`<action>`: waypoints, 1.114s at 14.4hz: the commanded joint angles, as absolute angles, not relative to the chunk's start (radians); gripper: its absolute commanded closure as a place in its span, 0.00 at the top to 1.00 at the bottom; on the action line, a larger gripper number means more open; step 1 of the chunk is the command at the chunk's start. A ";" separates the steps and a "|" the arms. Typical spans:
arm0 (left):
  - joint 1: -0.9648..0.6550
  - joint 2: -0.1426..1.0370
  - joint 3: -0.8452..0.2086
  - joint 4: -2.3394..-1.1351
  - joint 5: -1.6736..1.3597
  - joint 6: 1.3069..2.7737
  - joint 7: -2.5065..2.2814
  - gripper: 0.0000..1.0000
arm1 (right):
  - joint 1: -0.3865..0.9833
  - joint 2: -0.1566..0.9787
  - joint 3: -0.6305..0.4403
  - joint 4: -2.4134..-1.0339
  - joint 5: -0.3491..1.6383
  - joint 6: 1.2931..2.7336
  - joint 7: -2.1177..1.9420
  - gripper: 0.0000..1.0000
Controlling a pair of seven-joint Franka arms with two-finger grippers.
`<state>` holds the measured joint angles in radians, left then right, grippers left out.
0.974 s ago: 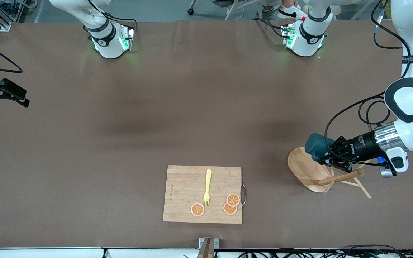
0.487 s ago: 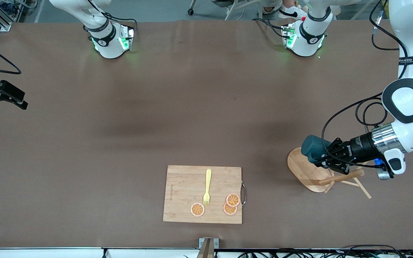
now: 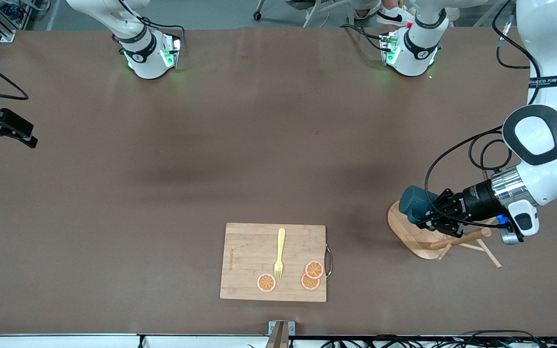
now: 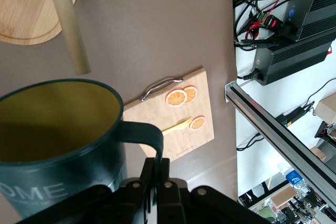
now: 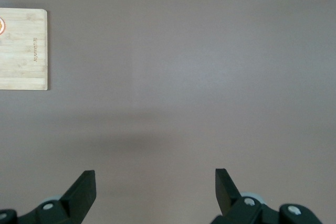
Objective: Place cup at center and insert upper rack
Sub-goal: 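Hang the mug handle onto a mug tree peg with the left gripper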
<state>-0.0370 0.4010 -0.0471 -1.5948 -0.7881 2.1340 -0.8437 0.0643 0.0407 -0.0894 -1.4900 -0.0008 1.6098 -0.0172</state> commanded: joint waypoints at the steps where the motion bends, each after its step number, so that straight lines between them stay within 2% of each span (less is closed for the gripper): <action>1: -0.037 0.435 -0.044 -1.548 -0.801 2.149 -0.827 0.04 | 0.061 0.026 -0.087 -1.522 0.015 1.612 -0.034 1.00; 8: -0.018 0.460 -0.040 -1.525 -0.799 2.163 -0.801 0.05 | 0.064 -0.060 -0.087 -1.656 -0.025 1.687 -0.044 1.00; 16: 0.014 0.471 -0.035 -1.523 -0.798 2.166 -0.795 0.07 | 0.052 -0.055 -0.091 -1.654 -0.025 1.698 -0.043 1.00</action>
<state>0.0024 0.4565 -0.0331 -1.5459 -0.7881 2.1608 -0.8105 0.0596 -0.0239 -0.0974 -1.6172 -0.0158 1.6857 -0.0311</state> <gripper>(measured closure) 0.934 0.000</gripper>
